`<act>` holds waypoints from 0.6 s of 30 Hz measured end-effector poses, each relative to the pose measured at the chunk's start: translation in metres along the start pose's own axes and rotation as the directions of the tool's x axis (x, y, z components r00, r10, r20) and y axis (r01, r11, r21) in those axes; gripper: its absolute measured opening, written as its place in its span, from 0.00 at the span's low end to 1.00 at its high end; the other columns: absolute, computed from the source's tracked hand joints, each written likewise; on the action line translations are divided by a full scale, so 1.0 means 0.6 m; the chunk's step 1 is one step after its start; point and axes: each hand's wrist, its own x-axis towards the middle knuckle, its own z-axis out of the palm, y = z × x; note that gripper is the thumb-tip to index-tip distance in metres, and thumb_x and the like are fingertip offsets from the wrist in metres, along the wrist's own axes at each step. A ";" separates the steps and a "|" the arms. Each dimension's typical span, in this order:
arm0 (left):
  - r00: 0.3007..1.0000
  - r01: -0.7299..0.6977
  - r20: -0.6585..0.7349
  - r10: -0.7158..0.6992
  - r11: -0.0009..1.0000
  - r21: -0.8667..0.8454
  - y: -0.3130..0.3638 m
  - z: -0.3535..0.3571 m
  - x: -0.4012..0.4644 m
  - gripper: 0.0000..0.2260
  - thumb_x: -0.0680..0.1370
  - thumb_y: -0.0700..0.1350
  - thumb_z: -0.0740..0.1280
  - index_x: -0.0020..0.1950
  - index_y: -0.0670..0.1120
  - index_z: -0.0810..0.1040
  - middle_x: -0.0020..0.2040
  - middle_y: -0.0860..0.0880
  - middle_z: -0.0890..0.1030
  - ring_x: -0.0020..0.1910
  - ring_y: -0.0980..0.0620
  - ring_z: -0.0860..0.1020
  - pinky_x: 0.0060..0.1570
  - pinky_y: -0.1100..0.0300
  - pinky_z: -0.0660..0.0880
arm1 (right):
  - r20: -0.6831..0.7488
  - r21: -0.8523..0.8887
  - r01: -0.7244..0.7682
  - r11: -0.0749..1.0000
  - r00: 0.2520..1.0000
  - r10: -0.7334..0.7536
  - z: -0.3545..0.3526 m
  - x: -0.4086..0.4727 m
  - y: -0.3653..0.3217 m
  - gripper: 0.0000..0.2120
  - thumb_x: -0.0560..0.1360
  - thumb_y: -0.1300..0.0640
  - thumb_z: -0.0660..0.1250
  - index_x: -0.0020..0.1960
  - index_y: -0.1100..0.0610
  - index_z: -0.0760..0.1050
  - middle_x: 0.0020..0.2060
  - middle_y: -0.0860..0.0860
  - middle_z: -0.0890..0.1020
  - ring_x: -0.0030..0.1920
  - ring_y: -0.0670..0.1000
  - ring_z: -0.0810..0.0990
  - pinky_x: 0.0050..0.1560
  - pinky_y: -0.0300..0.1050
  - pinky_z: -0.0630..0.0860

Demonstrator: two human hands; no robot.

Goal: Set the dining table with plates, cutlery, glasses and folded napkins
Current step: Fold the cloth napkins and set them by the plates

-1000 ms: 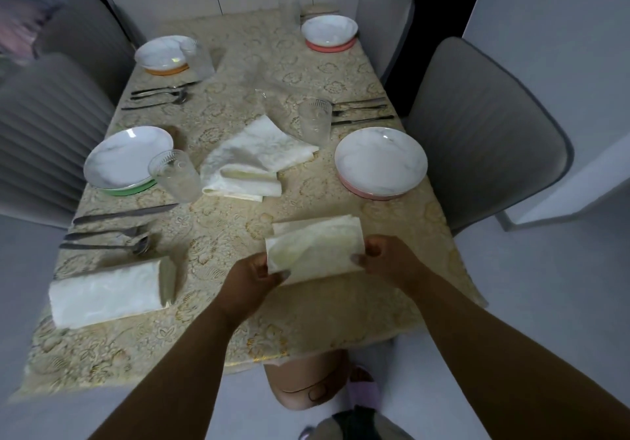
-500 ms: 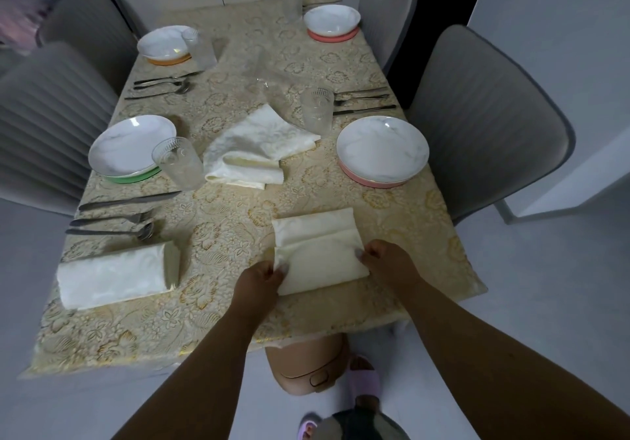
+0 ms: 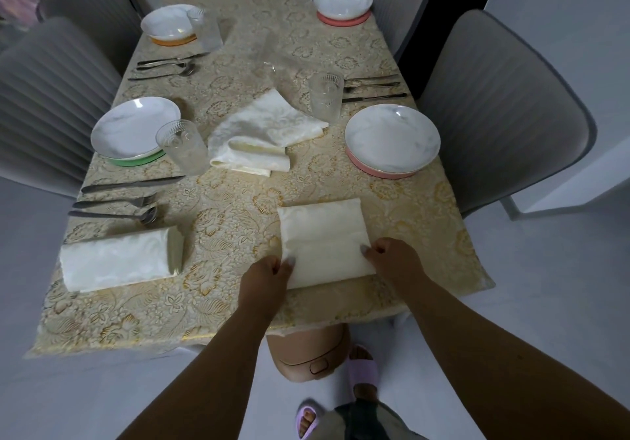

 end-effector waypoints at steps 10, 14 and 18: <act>0.996 -0.033 -0.083 0.041 0.995 0.093 0.008 0.020 0.003 0.18 0.82 0.58 0.54 0.46 0.45 0.74 0.37 0.49 0.76 0.37 0.50 0.74 0.35 0.57 0.67 | -0.087 -0.061 -0.011 0.998 0.996 0.006 0.018 -0.002 0.002 0.13 0.79 0.46 0.59 0.43 0.55 0.69 0.33 0.46 0.71 0.38 0.51 0.72 0.38 0.43 0.65; 0.993 0.009 -0.117 0.001 0.996 0.089 0.015 0.027 0.007 0.19 0.82 0.57 0.53 0.55 0.44 0.74 0.46 0.45 0.80 0.46 0.43 0.78 0.39 0.55 0.69 | -0.136 -0.111 -0.024 0.994 0.991 0.008 0.024 -0.001 0.000 0.16 0.81 0.46 0.56 0.48 0.57 0.73 0.39 0.51 0.75 0.44 0.54 0.77 0.42 0.46 0.71; 0.988 0.063 -0.147 -0.035 0.979 0.193 0.020 0.031 0.010 0.20 0.81 0.59 0.53 0.54 0.44 0.72 0.45 0.44 0.80 0.45 0.43 0.79 0.37 0.56 0.68 | -0.169 -0.159 -0.051 0.986 0.985 0.023 0.030 -0.002 -0.003 0.16 0.81 0.46 0.55 0.50 0.58 0.73 0.44 0.54 0.79 0.47 0.56 0.78 0.43 0.47 0.70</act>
